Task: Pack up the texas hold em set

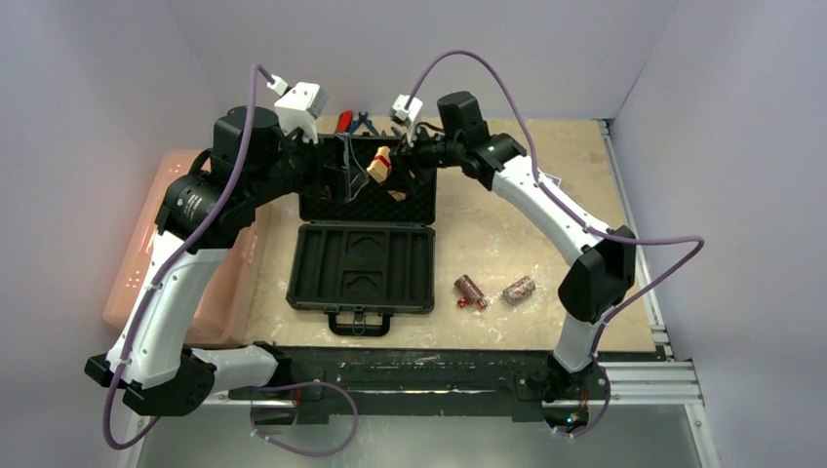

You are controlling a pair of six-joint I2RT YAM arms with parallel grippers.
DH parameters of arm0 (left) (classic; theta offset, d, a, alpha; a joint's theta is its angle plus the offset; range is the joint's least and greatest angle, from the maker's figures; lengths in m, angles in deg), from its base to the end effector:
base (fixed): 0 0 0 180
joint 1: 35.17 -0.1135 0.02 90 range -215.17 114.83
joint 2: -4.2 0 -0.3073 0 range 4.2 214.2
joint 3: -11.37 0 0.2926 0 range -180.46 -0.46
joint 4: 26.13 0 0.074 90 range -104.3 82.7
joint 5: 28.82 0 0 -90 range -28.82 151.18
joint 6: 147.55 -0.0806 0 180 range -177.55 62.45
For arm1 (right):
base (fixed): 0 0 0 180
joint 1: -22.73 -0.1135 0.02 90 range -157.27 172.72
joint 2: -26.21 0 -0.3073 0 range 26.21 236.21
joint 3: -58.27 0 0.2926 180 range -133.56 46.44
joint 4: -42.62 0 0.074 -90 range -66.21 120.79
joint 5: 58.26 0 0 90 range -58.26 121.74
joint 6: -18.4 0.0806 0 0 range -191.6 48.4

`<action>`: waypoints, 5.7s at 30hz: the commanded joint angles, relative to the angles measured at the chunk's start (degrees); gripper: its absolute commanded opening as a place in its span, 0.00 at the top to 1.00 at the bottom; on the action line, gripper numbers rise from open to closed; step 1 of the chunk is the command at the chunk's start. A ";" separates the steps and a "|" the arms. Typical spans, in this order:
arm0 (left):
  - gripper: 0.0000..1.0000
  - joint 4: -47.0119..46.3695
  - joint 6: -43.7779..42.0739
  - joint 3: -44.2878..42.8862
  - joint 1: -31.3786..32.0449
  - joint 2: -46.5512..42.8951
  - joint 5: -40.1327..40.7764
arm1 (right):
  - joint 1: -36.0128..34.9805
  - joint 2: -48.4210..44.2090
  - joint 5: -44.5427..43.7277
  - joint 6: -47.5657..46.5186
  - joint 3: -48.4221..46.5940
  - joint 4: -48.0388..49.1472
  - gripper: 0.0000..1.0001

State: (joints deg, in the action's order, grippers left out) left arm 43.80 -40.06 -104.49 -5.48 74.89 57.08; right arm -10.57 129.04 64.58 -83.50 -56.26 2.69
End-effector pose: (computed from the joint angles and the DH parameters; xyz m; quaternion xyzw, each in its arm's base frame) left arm 0.2272 -0.1362 0.5464 0.1086 0.8349 -0.2432 0.4816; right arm 0.3936 0.3108 0.4054 -0.4503 0.7042 0.3298 0.4388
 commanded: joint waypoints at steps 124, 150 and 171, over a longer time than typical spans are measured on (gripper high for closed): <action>0.11 6.81 4.16 22.73 -0.21 -24.14 12.71 | -17.85 18.75 -15.76 -18.14 4.30 -5.30 0.31; 0.12 7.66 6.92 19.11 -0.15 -15.13 12.79 | -17.50 -5.23 -25.95 -10.08 15.92 5.18 0.01; 0.36 -10.56 9.07 30.07 -10.81 5.69 -1.87 | -16.12 -33.40 -61.19 16.31 37.41 17.52 0.01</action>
State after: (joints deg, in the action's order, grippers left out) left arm 40.88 -32.43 -77.56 -14.18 76.97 59.03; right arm -27.29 99.40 10.88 -75.26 -19.65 17.05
